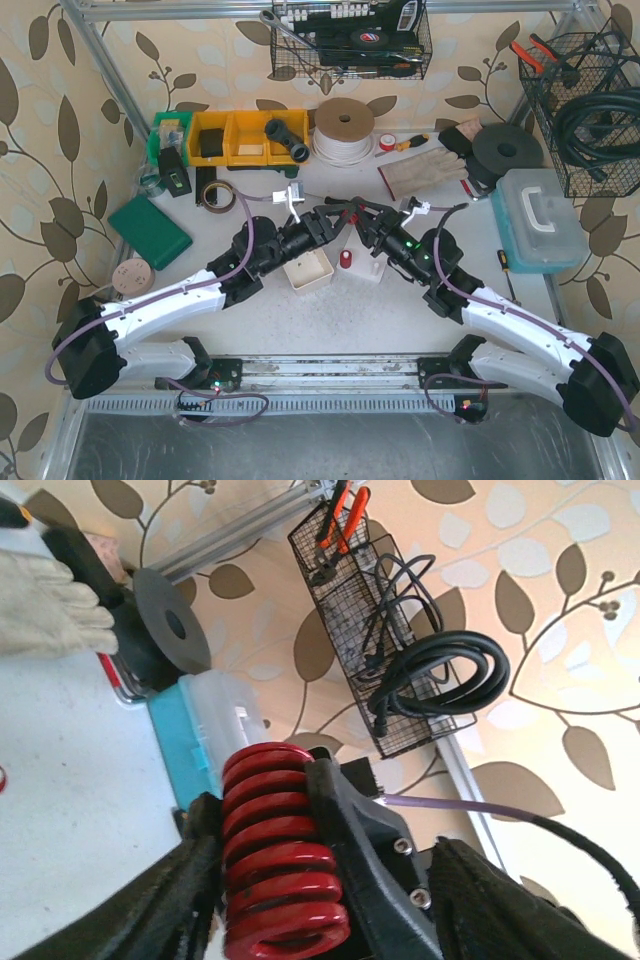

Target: Install the large spring

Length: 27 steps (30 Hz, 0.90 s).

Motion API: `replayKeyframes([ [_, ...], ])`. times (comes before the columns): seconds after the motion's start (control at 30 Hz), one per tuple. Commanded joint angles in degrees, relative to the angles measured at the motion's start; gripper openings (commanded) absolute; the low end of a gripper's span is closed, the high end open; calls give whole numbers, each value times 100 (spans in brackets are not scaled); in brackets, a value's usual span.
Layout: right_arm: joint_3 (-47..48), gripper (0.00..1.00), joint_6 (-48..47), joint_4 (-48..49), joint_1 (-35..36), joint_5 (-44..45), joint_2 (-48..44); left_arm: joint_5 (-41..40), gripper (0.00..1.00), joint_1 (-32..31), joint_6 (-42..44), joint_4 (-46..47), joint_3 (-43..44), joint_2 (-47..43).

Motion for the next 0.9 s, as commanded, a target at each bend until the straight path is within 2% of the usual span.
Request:
replayKeyframes([
  [0.0,135,0,7,418,51,121,14,258,59,75,-80,470,254,82],
  [0.2,80,0,12,504,57,216,-12,227,49,75,-95,473,184,61],
  [0.4,43,0,10,523,60,271,-38,236,45,75,-179,566,148,123],
  [0.67,-14,0,2,485,60,395,-94,380,48,75,-377,851,82,327],
  [0.87,-33,0,-7,473,60,439,-119,377,41,75,-381,856,37,311],
])
